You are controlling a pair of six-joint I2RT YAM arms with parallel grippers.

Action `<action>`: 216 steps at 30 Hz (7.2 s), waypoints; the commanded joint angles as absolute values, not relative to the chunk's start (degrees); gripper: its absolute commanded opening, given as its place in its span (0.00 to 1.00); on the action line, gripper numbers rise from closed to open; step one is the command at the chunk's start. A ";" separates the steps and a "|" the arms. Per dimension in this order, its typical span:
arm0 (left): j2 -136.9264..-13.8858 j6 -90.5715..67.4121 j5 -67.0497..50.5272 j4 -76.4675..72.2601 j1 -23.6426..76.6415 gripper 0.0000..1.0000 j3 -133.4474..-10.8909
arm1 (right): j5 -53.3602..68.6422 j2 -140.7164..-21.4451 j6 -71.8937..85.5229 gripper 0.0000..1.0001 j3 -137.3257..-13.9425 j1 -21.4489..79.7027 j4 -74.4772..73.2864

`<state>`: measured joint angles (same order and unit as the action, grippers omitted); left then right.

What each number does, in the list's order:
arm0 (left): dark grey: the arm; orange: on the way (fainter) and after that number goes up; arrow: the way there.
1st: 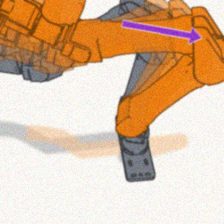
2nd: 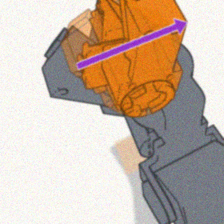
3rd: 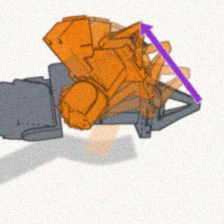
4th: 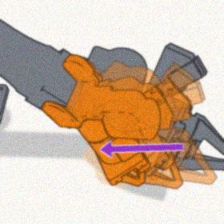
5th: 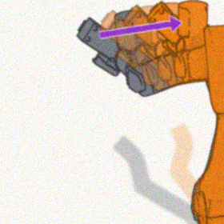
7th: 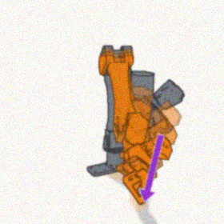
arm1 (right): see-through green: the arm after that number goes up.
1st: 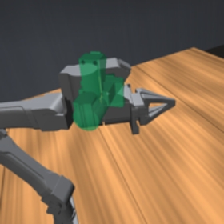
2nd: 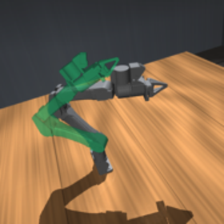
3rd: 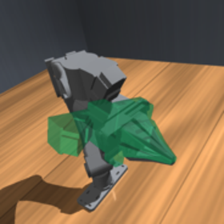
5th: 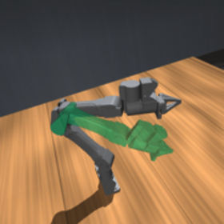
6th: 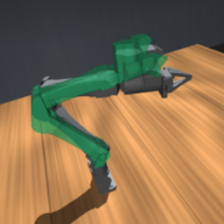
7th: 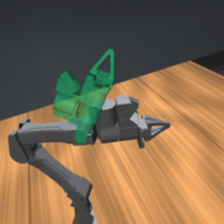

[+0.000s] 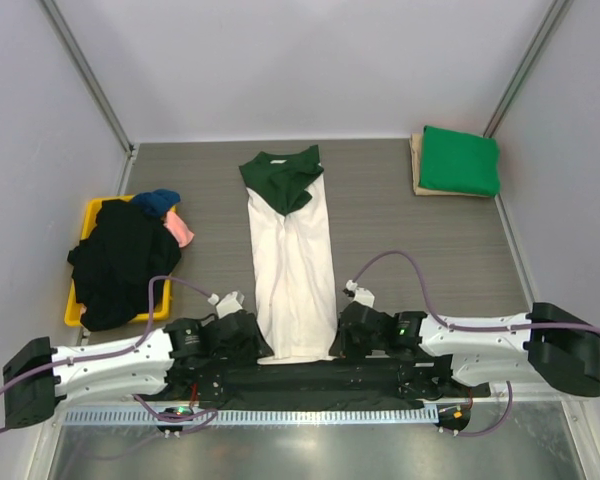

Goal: Fold and stack the t-shirts
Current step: Fold the tshirt

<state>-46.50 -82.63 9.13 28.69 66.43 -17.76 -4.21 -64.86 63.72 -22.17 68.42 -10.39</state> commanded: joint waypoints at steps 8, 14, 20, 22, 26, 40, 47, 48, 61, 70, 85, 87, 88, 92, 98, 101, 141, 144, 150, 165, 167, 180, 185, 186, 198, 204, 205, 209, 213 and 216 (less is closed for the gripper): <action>-48.87 -83.76 12.56 33.56 70.91 0.00 -23.98 | -8.60 -61.09 67.67 0.01 -24.33 73.90 -16.32; -49.75 -84.03 18.45 44.90 74.18 0.00 -34.35 | -16.16 -59.95 67.94 0.01 -31.01 77.26 -25.21; -50.27 -80.43 25.13 51.32 73.13 0.00 -41.38 | -21.36 -60.11 61.63 0.01 -38.57 74.01 -31.37; -50.97 -78.85 25.31 52.29 71.20 0.00 -42.53 | -20.83 -60.82 59.34 0.01 -40.07 71.03 -31.73; -52.29 -73.40 24.44 52.12 65.76 0.00 -45.26 | -18.81 -62.75 54.15 0.01 -43.32 65.14 -31.82; -64.33 -51.60 10.99 42.63 39.22 0.00 -54.65 | -11.87 -76.36 37.37 0.01 -56.68 47.03 -30.33; -74.86 -44.75 7.47 41.04 32.09 0.00 -60.99 | -8.79 -85.32 31.56 0.01 -63.80 40.79 -29.01; -75.93 -43.95 7.38 41.13 30.95 0.00 -61.95 | -8.44 -86.04 31.03 0.01 -64.59 40.26 -28.66; -93.07 -37.36 4.48 41.04 24.08 0.00 -74.44 | -2.47 -99.75 24.52 0.01 -77.07 33.40 -27.25; -101.77 -35.07 3.95 42.53 21.54 0.00 -82.95 | 1.12 -106.96 24.00 0.01 -83.04 30.50 -26.81; -113.90 -32.70 3.96 46.67 18.02 0.00 -94.83 | 3.78 -116.01 23.12 0.01 -93.15 27.25 -27.16; -114.61 -32.52 3.61 47.02 17.41 0.00 -95.97 | 3.87 -116.63 23.12 0.01 -94.65 26.81 -27.16; -115.39 -32.35 3.52 47.28 17.32 0.00 -97.37 | 3.87 -117.15 23.12 0.01 -95.18 26.55 -27.25; -116.89 -31.03 2.99 47.81 16.96 0.00 -100.45 | 4.31 -117.95 22.85 0.01 -96.50 25.75 -27.42; -121.71 -30.50 2.64 49.12 16.00 0.01 -106.24 | 5.53 -119.97 22.59 0.01 -98.96 25.40 -27.60; -125.75 -30.15 2.11 53.42 15.30 0.12 -111.95 | 6.15 -122.86 22.59 0.30 -102.82 24.61 -29.69; -92.28 -44.91 -16.61 10.99 16.26 0.64 -47.11 | 22.41 -105.64 32.43 0.65 -57.75 26.19 -7.56; -93.78 -45.26 -16.17 9.76 16.17 0.57 -46.93 | 22.41 -105.91 32.34 0.53 -57.31 26.19 -7.29; -96.67 -45.70 -15.82 6.42 16.17 0.26 -47.19 | 22.24 -106.00 32.87 0.31 -56.16 26.19 -6.16; -74.20 -51.14 -8.71 24.77 27.92 0.00 -46.41 | 19.08 -84.49 35.06 0.01 -50.99 27.42 -18.62; -68.15 -54.03 -5.37 29.50 30.66 0.00 -45.27 | 16.80 -80.53 35.94 0.01 -50.01 28.65 -22.84; -42.89 -67.59 2.27 51.76 43.07 0.00 -46.66 | 5.73 -55.81 44.65 0.01 -51.05 42.28 -41.57; -46.40 -63.73 7.90 55.63 43.07 0.00 -52.54 | 1.50 -61.77 40.97 0.01 -56.77 42.19 -44.74; -47.36 -62.94 8.43 55.37 42.98 0.00 -53.34 | 0.97 -62.92 40.70 0.01 -58.43 41.93 -45.00; -64.93 -51.16 2.47 52.21 28.76 0.00 -63.98 | 2.10 -76.54 33.93 0.01 -67.05 34.20 -44.12; -74.52 -44.66 -4.21 50.62 22.07 0.00 -68.63 | 4.83 -83.66 30.50 0.01 -70.74 29.53 -42.28; -77.75 -43.95 -4.57 50.62 21.45 0.00 -69.34 | 5.44 -84.89 30.06 0.01 -71.27 29.01 -42.01; -84.26 -40.79 -5.63 49.58 19.16 0.00 -73.72 | 6.50 -90.25 28.04 0.01 -74.61 27.42 -41.40; -90.69 -38.50 -5.36 49.83 17.06 0.00 -78.55 | 7.56 -96.48 26.64 0.01 -79.26 26.37 -41.05; -95.61 -37.01 -5.54 50.18 15.47 0.00 -82.24 | 8.70 -99.75 25.93 0.01 -82.60 25.32 -41.04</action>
